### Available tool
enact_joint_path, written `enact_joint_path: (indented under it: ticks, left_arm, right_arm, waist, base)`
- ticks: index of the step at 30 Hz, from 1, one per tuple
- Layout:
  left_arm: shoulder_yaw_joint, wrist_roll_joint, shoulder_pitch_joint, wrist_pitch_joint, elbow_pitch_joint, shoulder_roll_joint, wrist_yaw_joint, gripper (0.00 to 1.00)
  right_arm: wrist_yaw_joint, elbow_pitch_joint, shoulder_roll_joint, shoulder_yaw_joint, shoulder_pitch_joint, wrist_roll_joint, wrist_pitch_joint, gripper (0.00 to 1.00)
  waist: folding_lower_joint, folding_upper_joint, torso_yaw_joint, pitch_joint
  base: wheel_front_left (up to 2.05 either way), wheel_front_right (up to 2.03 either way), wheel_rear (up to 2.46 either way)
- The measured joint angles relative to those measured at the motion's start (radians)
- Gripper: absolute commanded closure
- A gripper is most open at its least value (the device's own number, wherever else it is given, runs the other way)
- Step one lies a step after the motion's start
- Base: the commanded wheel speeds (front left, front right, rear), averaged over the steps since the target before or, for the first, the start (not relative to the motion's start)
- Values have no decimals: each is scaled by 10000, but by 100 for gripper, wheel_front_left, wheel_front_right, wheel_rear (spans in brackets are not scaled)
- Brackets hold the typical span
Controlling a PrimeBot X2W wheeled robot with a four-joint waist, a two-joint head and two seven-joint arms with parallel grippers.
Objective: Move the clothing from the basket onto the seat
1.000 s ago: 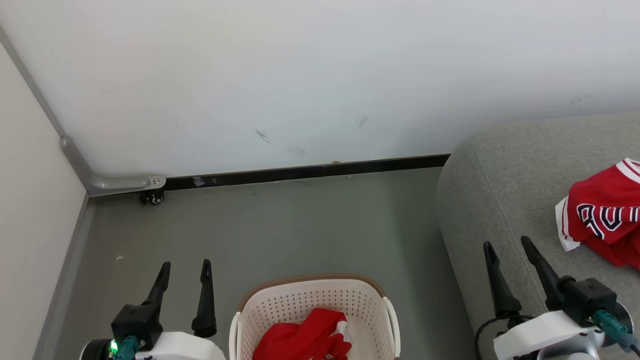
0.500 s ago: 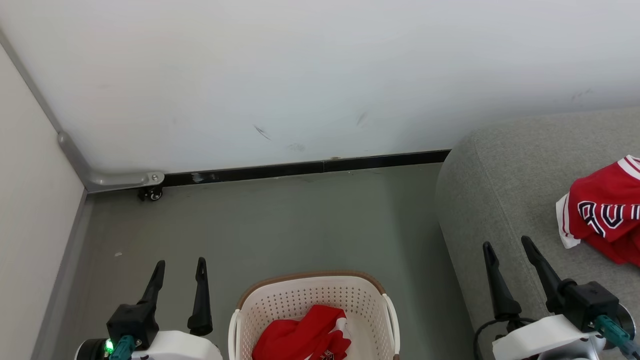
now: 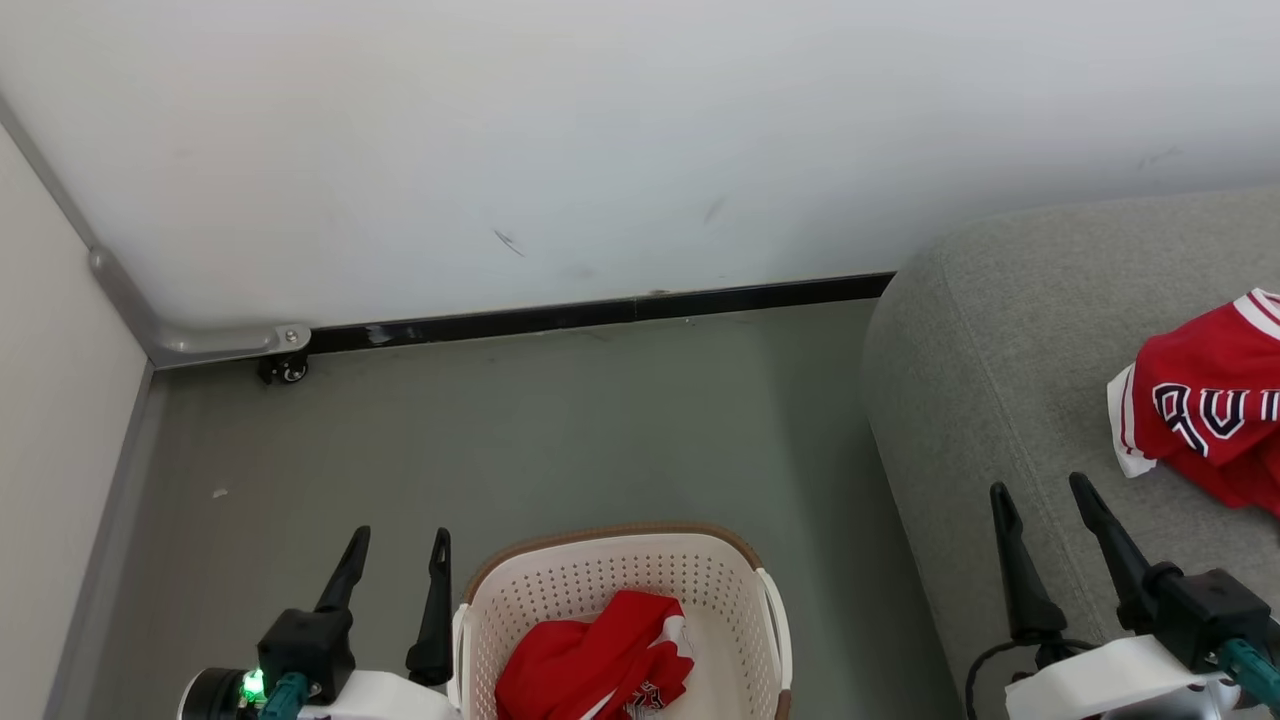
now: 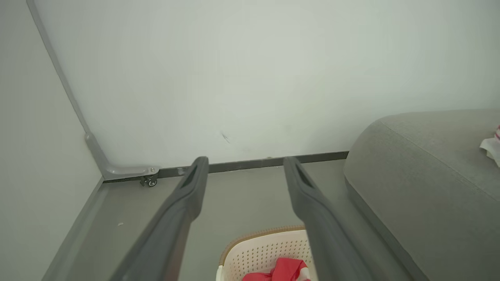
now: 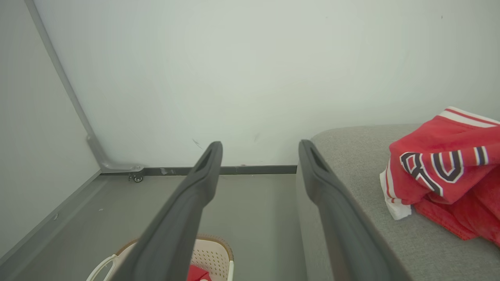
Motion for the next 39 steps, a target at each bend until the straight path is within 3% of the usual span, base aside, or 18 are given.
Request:
enact_joint_path:
  ticks: [17,39]
  left_arm:
    - [-642,541,-1151,17,970,107,-422,0]
    - [-1237,1651,-2879,339,2917,518,-414,0]
  right_arm:
    - [0,-1070,115,-589,213,-10,48,0]
    - [0,-1873,157,-550,-295,127,-61,0]
  waist:
    - [0,0,-352,940]
    - [0,0,-933,3143]
  base:
    - [0,0,0]
    - [0,0,0]
